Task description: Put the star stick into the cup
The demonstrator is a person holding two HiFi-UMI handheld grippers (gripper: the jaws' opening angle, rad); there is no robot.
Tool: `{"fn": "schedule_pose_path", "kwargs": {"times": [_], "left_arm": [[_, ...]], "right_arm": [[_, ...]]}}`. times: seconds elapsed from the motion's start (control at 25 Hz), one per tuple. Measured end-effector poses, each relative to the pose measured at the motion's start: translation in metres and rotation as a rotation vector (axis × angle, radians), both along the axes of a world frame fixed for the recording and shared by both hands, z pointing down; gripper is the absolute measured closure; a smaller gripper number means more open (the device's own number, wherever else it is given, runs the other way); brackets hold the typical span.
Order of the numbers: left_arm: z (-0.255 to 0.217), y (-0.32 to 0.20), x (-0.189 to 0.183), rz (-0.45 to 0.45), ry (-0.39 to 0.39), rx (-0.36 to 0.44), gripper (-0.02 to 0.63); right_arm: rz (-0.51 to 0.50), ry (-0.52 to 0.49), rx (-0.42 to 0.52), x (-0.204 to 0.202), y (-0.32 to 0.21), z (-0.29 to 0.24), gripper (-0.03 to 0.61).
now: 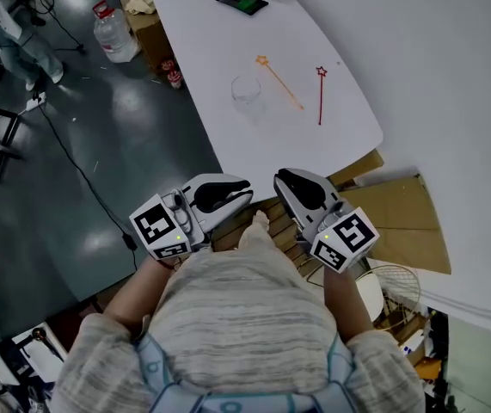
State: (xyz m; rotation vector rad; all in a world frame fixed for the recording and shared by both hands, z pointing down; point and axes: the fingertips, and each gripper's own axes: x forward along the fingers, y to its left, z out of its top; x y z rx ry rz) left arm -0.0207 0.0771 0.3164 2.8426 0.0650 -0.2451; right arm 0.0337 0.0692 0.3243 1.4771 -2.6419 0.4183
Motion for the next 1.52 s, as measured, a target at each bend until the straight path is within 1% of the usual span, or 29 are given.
{"fn": "schedule_pose_path", "kwargs": {"times": [0.28, 0.4, 0.6, 0.88, 1.04, 1.12, 1.2, 1.52], "left_arm": [[0.017, -0.034, 0.054, -0.065, -0.052, 0.003, 0.555], [0.028, -0.046, 0.071, -0.102, -0.083, 0.002, 0.555], [0.047, -0.063, 0.093, -0.135, -0.132, 0.003, 0.555], [0.079, -0.086, 0.111, -0.166, -0.170, -0.014, 0.555], [0.094, -0.094, 0.112, -0.163, -0.185, -0.041, 0.555], [0.099, -0.096, 0.113, -0.159, -0.187, -0.056, 0.555], [0.102, -0.098, 0.113, -0.153, -0.186, -0.062, 0.555], [0.110, -0.105, 0.114, -0.142, -0.177, -0.079, 0.555]], "right_arm": [[-0.101, 0.035, -0.032, 0.049, -0.044, 0.016, 0.568], [-0.137, 0.059, -0.063, 0.064, -0.060, 0.028, 0.568], [-0.165, 0.121, -0.111, 0.093, -0.100, 0.054, 0.568], [-0.142, 0.251, -0.188, 0.131, -0.173, 0.102, 0.566], [-0.096, 0.294, -0.247, 0.149, -0.213, 0.133, 0.565], [-0.080, 0.316, -0.283, 0.156, -0.230, 0.147, 0.549], [-0.073, 0.334, -0.313, 0.161, -0.245, 0.158, 0.503], [-0.043, 0.407, -0.380, 0.175, -0.285, 0.188, 0.499]]}}
